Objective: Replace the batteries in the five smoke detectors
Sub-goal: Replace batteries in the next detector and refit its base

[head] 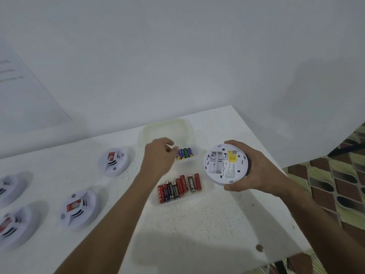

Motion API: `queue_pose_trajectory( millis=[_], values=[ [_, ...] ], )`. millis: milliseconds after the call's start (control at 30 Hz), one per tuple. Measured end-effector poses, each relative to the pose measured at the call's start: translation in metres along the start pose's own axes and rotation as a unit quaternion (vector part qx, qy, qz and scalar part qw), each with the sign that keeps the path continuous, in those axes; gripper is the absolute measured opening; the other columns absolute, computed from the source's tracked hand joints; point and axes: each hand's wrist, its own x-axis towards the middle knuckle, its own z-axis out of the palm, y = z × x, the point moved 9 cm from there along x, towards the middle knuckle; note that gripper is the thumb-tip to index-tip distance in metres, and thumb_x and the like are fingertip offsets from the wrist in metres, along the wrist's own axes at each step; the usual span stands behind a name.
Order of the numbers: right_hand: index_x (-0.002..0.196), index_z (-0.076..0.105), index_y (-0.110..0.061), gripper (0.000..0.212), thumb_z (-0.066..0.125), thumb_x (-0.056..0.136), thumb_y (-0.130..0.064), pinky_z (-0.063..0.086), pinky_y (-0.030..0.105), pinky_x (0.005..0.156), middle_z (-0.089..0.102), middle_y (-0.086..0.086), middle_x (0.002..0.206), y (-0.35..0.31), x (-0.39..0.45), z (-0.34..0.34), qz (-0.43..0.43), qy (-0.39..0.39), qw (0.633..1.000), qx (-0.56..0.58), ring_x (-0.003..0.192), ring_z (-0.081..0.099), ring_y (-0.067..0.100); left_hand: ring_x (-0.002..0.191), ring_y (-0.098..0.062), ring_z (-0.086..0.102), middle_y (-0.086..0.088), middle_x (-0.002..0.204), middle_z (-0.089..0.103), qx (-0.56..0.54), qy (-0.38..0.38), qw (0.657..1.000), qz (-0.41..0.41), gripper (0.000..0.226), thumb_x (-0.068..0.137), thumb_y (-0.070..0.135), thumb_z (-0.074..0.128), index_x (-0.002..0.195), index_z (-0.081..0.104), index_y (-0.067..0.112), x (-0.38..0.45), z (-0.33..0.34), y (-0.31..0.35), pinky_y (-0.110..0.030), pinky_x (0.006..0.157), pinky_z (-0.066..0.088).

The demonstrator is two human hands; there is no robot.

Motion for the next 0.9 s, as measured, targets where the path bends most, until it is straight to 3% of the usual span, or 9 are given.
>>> queue_pose_trajectory(
  millis=[67,167,267,367,467,567,767,900],
  values=[
    [0.131,0.054,-0.032,0.086,0.094,0.055,-0.022,0.059,0.031,0.089,0.064,-0.010,0.121,0.001,0.001,0.001,0.002,-0.002,1.000,0.004,0.116,0.060,0.015,0.068,-0.002,0.054,-0.003,0.098,0.068,0.019,-0.026,0.999,-0.023,0.027,0.091,0.032,0.066,0.113,0.069,0.015,0.021,0.004,-0.006,-0.005,0.056,0.038],
    [0.132,0.053,-0.027,0.087,0.094,0.056,-0.019,0.057,0.026,0.088,0.063,-0.011,0.122,0.002,0.001,0.003,0.004,-0.004,1.000,0.007,0.117,0.060,0.014,0.081,-0.018,0.063,-0.008,0.113,0.067,0.041,-0.085,0.995,-0.044,0.030,0.091,0.031,0.067,0.115,0.068,0.014,0.038,0.021,-0.012,-0.026,0.074,0.049],
    [0.134,0.053,-0.025,0.088,0.095,0.056,-0.017,0.055,0.020,0.086,0.063,-0.010,0.123,0.006,-0.001,0.003,0.007,-0.003,1.000,0.012,0.117,0.060,0.013,0.076,-0.026,0.071,-0.011,0.103,0.070,0.045,-0.140,0.987,-0.064,0.032,0.091,0.028,0.068,0.117,0.067,0.010,0.041,0.037,-0.019,-0.025,0.061,0.052],
    [0.134,0.053,-0.024,0.089,0.094,0.056,-0.017,0.054,0.019,0.087,0.063,-0.010,0.125,0.011,-0.002,0.003,0.016,-0.003,1.000,0.017,0.118,0.060,0.012,0.095,-0.026,0.069,-0.011,0.116,0.069,0.075,-0.166,0.982,-0.047,0.034,0.091,0.027,0.068,0.119,0.069,0.007,0.042,0.046,-0.019,-0.028,0.077,0.053],
    [0.134,0.053,-0.027,0.090,0.095,0.055,-0.020,0.054,0.019,0.087,0.062,-0.010,0.126,0.014,-0.002,0.002,0.023,0.002,0.999,0.025,0.119,0.060,0.013,0.103,-0.024,0.065,-0.010,0.117,0.070,0.083,-0.163,0.982,-0.042,0.033,0.091,0.025,0.066,0.117,0.071,0.006,0.042,0.048,-0.019,-0.025,0.079,0.047],
    [0.135,0.053,-0.026,0.090,0.095,0.056,-0.022,0.056,0.022,0.088,0.062,-0.007,0.127,0.015,0.001,0.005,0.021,-0.002,0.999,0.027,0.120,0.060,0.016,0.098,-0.024,0.068,-0.011,0.106,0.073,0.082,-0.161,0.982,-0.051,0.029,0.089,0.019,0.065,0.113,0.072,0.005,0.042,0.048,-0.021,-0.028,0.078,0.051],
    [0.136,0.052,-0.023,0.091,0.095,0.056,-0.021,0.056,0.027,0.092,0.062,-0.007,0.128,0.012,0.008,0.010,0.017,-0.008,1.000,0.025,0.121,0.059,0.018,0.072,-0.020,0.067,-0.004,0.083,0.069,0.026,-0.121,0.990,-0.064,0.016,0.079,0.021,0.070,0.092,0.070,0.012,0.039,0.040,-0.021,-0.022,0.055,0.047],
    [0.136,0.052,-0.024,0.091,0.095,0.056,-0.019,0.057,0.029,0.091,0.062,-0.008,0.128,0.006,0.012,0.012,0.006,-0.016,1.000,0.025,0.121,0.059,0.018,0.047,0.001,0.057,0.002,0.067,0.071,-0.051,-0.029,0.998,-0.036,0.009,0.080,0.023,0.069,0.088,0.069,0.021,0.035,0.009,0.000,-0.007,0.042,0.037]
  ],
)
